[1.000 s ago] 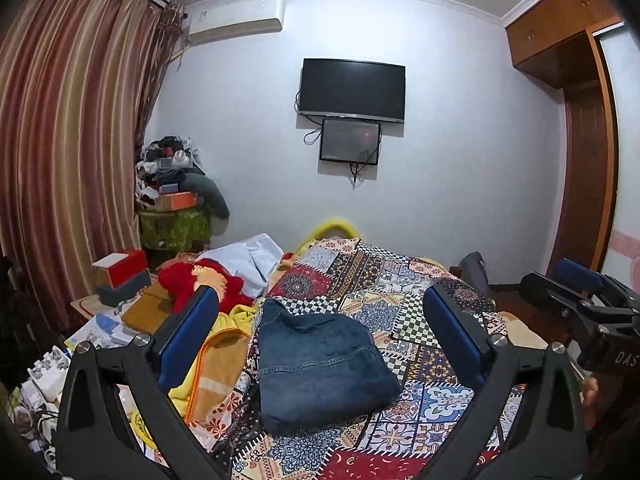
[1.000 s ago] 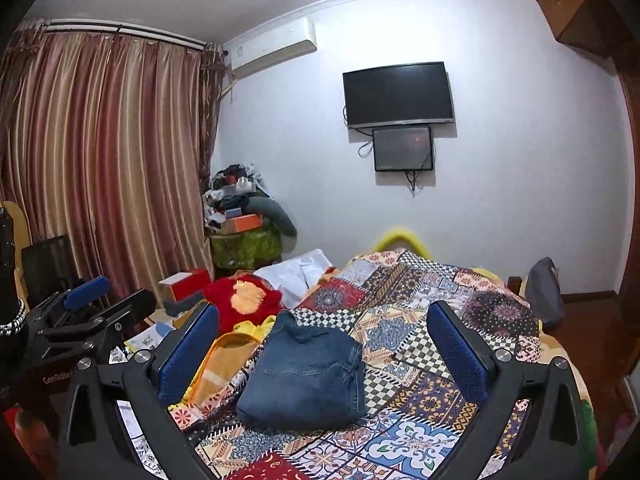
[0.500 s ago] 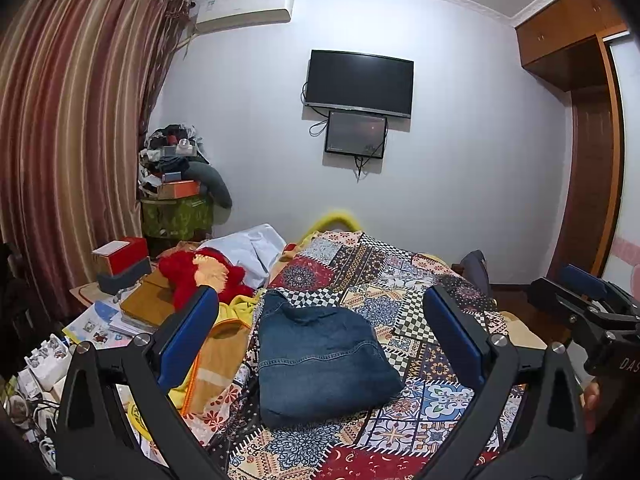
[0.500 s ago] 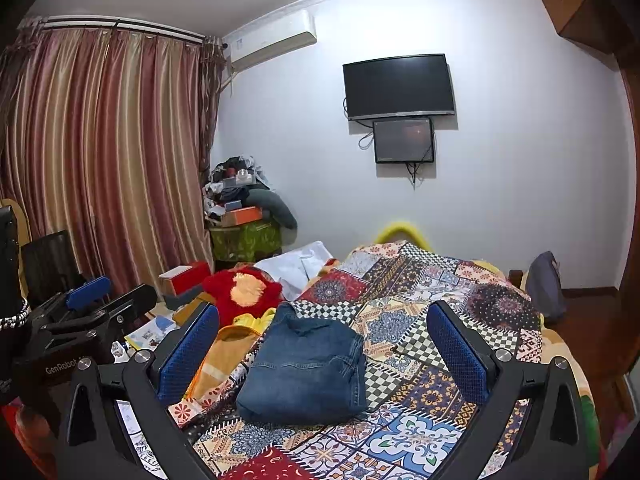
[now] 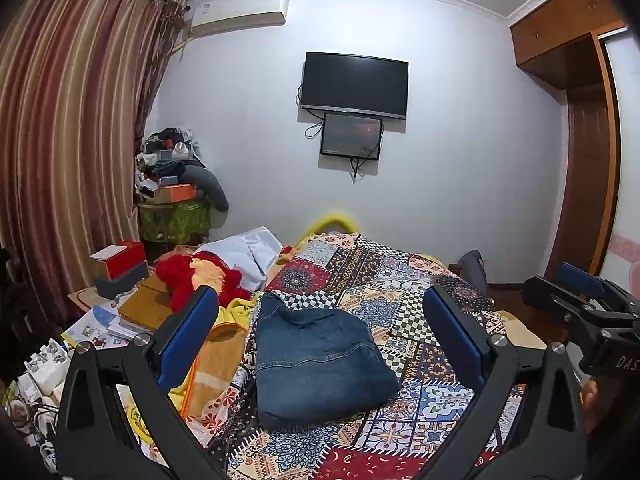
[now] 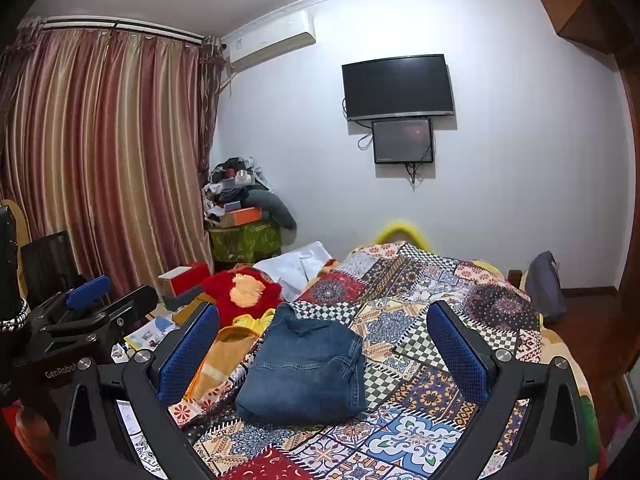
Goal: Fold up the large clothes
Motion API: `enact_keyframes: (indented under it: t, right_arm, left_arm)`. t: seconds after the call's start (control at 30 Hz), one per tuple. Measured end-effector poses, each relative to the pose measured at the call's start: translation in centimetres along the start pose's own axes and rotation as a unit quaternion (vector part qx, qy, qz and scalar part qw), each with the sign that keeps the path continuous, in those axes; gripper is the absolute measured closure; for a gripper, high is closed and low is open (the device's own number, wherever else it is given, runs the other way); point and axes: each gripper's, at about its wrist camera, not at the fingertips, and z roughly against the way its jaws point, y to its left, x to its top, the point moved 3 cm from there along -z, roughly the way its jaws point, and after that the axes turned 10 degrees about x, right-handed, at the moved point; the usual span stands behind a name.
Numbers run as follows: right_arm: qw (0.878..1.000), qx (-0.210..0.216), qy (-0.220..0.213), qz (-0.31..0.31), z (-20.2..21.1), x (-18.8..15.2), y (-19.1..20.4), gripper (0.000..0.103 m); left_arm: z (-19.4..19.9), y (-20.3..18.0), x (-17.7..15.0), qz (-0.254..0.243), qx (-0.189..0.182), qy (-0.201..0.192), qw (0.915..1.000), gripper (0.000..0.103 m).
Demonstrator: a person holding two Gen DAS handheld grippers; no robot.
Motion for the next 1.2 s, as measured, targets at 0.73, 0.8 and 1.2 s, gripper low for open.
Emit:
enact_keyframes:
  t: [0.73, 0.8, 1.2]
  right_arm:
    - [1.000, -0.006, -0.001, -0.005, 0.01, 0.01, 0.49, 0.000]
    - [1.000, -0.008, -0.002, -0.006, 0.00, 0.05, 0.61, 0.000]
    - [1.000, -0.009, -0.004, -0.011, 0.12, 0.08, 0.70, 0.000]
  left_arm:
    - [0.62, -0.73, 0.02, -0.006, -0.018, -0.004, 0.9998, 0.000]
    - [0.65, -0.79, 0.02, -0.006, -0.016, -0.004, 0.9998, 0.000]
    - [0.70, -0.92, -0.12, -0.006, -0.021, -0.003, 0.9998, 0.000]
